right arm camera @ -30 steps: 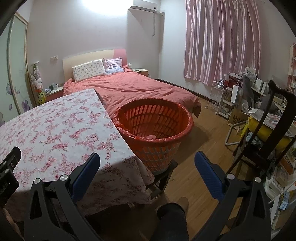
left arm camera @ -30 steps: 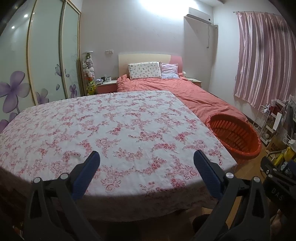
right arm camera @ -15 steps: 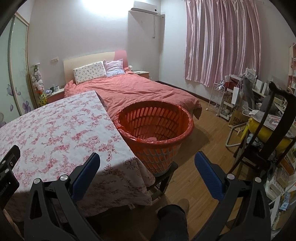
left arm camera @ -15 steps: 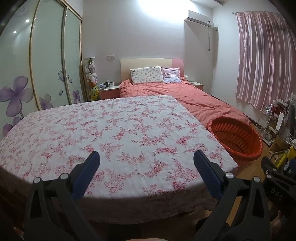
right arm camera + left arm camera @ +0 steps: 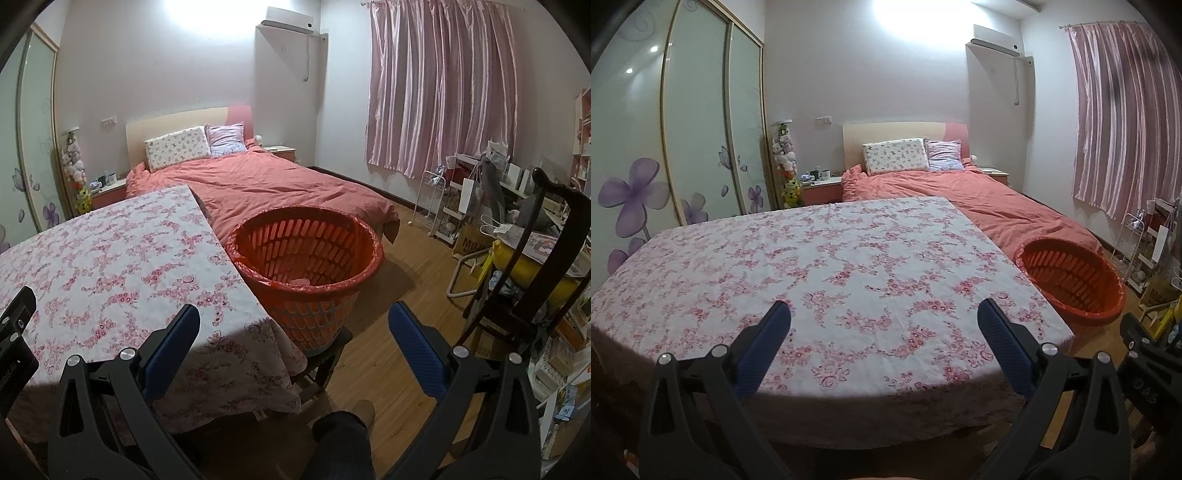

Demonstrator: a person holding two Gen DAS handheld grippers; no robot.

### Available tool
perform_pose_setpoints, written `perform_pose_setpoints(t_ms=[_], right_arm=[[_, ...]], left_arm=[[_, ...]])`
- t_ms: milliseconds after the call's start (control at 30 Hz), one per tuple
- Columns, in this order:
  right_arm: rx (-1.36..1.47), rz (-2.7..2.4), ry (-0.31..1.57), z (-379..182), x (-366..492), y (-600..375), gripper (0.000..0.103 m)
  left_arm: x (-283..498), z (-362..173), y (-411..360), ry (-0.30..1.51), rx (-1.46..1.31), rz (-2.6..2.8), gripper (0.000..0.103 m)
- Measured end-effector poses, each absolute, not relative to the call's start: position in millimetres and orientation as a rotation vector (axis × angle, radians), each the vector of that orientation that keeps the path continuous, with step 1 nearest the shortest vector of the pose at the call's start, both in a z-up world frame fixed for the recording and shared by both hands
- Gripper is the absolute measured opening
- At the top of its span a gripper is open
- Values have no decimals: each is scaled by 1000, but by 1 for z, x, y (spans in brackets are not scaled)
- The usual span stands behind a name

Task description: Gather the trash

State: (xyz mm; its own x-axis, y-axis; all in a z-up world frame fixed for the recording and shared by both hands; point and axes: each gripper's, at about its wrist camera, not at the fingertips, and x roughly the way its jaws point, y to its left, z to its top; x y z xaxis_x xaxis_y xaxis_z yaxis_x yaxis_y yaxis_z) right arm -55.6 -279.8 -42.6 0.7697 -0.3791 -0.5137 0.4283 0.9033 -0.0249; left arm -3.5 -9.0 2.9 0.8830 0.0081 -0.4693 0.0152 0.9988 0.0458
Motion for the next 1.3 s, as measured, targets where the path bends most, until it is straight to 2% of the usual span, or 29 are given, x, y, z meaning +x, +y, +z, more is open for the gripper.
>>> perform_pose_setpoints(t_ms=[1300], right_arm=[[95, -439, 524, -41, -57, -282, 101]], left_arm=[[-8, 5, -11, 481, 44, -24, 99]])
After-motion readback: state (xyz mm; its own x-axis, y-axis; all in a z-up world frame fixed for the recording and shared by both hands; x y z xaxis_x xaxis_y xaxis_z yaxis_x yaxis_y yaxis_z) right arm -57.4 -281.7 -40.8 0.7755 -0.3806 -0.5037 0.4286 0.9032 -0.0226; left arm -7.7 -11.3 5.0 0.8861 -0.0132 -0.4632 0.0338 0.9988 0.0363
